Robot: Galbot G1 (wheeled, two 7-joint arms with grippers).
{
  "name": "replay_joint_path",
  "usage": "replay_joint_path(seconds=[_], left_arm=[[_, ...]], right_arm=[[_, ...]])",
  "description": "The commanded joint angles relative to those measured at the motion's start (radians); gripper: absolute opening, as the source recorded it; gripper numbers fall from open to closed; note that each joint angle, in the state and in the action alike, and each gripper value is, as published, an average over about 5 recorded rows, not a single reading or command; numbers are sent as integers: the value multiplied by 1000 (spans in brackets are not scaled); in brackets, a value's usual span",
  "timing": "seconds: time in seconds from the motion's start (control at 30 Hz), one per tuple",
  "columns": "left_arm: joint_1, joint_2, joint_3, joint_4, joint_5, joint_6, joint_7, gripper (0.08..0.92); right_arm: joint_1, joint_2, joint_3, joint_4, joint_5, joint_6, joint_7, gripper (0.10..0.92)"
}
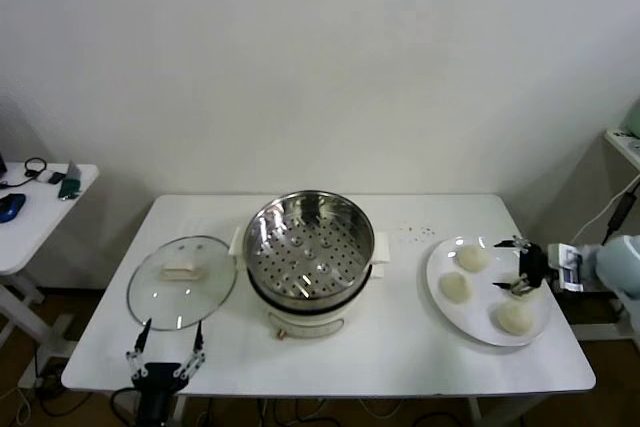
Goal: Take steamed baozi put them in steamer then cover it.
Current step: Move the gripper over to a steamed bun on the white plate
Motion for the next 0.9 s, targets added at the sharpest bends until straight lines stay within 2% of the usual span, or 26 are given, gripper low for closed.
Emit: replay_joint_path(seconds=[0.03,0.2,0.43,0.9], left_arm=[[-1,3,-1,2,1,3,-1,823],[-16,7,-9,6,-9,16,-1,823],[-29,10,-20,17,-12,29,0,823],[-45,11,-33,43,-11,35,1,823]], right_arm=[[528,74,-528,-288,-125,33,-151,823],[586,199,-613,-407,-165,58,-151,823],[548,344,-574,-574,-224,75,-119,823],[488,475,-447,-741,-348,123,-87,823]])
